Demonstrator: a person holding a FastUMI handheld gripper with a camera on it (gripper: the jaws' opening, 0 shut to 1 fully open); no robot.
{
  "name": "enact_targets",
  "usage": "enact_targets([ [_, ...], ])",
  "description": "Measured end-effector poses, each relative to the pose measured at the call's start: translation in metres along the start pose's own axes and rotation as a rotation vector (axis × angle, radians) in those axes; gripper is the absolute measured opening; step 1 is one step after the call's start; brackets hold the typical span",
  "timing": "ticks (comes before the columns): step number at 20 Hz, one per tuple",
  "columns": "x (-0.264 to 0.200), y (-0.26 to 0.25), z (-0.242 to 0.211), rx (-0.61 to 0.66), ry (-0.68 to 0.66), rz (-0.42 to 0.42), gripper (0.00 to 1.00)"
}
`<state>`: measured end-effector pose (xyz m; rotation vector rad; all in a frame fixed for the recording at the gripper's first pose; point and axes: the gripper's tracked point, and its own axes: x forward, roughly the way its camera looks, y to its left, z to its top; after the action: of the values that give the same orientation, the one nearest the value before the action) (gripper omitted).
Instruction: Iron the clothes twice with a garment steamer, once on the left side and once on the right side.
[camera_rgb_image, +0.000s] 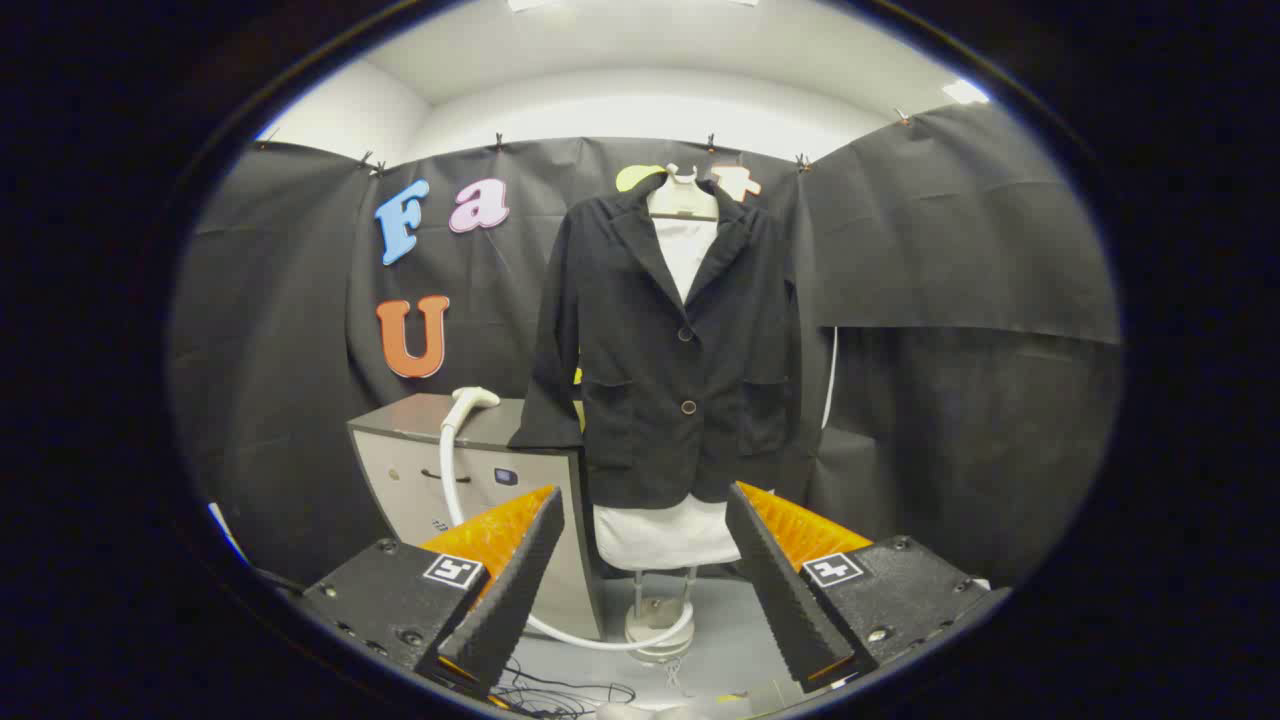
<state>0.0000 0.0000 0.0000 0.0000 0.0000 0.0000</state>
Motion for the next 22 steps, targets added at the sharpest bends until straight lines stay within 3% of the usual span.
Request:
enact_targets([
  [16,-0.003,0.007,0.003,-0.002,0.003,-0.009,1.00],
  [22,0.032,0.043,0.019,-0.001,0.007,0.032,1.00],
])
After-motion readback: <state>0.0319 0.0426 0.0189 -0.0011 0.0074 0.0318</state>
